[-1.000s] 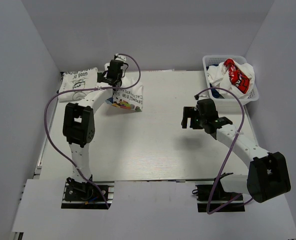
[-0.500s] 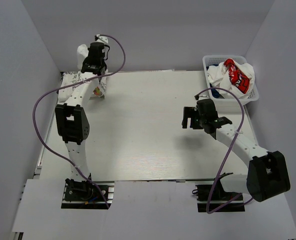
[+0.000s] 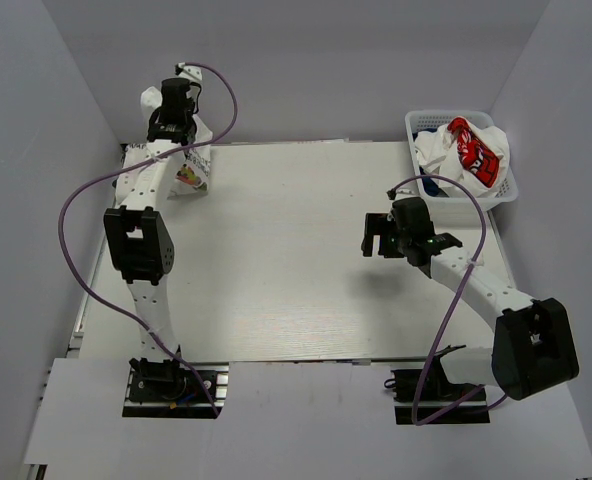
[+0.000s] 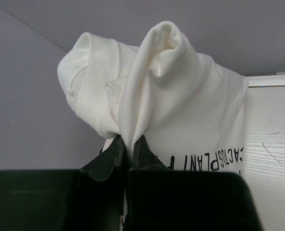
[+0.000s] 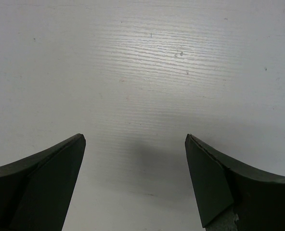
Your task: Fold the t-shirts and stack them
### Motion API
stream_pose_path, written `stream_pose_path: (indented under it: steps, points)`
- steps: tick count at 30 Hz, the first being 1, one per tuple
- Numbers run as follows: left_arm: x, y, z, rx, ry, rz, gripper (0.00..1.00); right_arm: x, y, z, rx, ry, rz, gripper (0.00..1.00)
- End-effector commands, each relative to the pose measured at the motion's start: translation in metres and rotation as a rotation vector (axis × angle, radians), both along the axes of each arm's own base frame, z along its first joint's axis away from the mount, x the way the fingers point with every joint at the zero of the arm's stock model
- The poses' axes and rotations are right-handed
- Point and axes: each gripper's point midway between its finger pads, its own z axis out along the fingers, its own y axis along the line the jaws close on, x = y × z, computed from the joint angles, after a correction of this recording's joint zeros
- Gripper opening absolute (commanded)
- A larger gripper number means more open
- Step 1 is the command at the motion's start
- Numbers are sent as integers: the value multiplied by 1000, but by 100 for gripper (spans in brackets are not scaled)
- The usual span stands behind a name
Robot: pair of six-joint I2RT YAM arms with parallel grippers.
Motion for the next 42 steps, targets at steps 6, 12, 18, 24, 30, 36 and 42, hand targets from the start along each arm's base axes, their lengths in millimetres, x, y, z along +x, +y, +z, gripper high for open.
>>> stream_pose_path:
  steps: [6, 12, 18, 24, 30, 36, 42]
  points:
    - [2, 30, 71, -24, -196, 11, 0, 4, 4, -4, 9, -6, 19, 90]
    - [7, 58, 63, -43, -213, 39, 0, 10, 15, -10, 34, 24, 35, 90]
    - [27, 78, 12, -58, -167, 19, 0, 19, 24, -13, 52, 51, 47, 90]
    - [48, 106, -38, -67, -110, 41, 0, 30, 24, -10, 30, 67, 26, 90]
    - [53, 140, -51, -59, -132, 122, 0, 37, 27, -7, 31, 74, 21, 90]
    - [51, 158, -65, -119, -152, 171, 81, 37, 32, -8, 40, 93, 31, 90]
    - [52, 149, -58, -224, -182, 176, 100, 40, 36, 1, 66, 71, 33, 90]
